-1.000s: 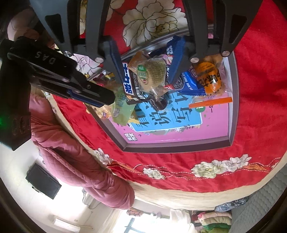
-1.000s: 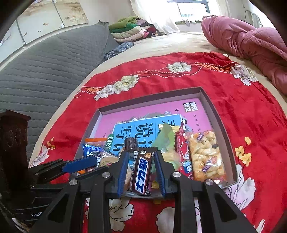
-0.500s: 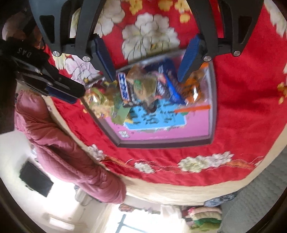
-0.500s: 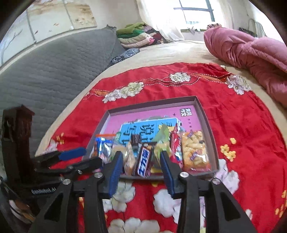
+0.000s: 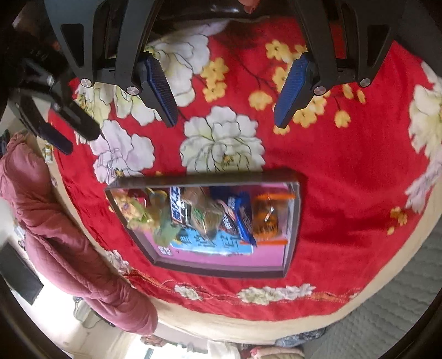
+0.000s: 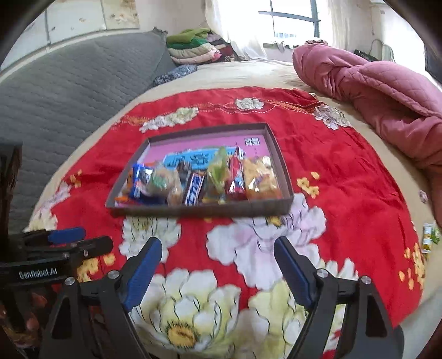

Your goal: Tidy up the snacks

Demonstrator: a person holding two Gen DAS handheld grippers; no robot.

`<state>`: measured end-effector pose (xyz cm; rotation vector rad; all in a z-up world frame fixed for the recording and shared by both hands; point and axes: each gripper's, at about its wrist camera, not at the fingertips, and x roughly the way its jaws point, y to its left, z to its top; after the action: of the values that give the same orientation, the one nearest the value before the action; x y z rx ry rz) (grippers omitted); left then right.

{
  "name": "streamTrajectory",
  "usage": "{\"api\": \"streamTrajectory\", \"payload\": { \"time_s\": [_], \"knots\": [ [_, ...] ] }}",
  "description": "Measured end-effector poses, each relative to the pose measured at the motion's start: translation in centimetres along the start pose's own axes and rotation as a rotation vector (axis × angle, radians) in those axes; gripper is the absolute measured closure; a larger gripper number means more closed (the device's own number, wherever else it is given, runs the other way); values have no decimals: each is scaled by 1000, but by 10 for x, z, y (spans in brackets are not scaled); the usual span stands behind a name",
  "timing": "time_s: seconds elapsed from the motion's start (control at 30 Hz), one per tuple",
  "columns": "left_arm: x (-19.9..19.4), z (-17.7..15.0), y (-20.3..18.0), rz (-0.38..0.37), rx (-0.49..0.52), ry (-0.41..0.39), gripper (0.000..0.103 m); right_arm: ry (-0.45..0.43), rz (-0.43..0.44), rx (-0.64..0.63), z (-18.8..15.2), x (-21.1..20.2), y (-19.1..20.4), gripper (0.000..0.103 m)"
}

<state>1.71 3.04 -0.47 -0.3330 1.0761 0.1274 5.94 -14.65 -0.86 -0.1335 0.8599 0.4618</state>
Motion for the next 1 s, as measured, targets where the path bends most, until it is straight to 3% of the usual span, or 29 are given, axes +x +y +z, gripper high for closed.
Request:
{"api": "streamTrajectory", "payload": {
  "time_s": [0.2,1.0],
  "knots": [
    [-1,-4,-9,26,17,-9,29,3,-35,-8,-11,-8,0,19],
    [-2,-5,-16,68,36,-18,29,13,-43,42,-10,-5,-11,19]
  ]
}}
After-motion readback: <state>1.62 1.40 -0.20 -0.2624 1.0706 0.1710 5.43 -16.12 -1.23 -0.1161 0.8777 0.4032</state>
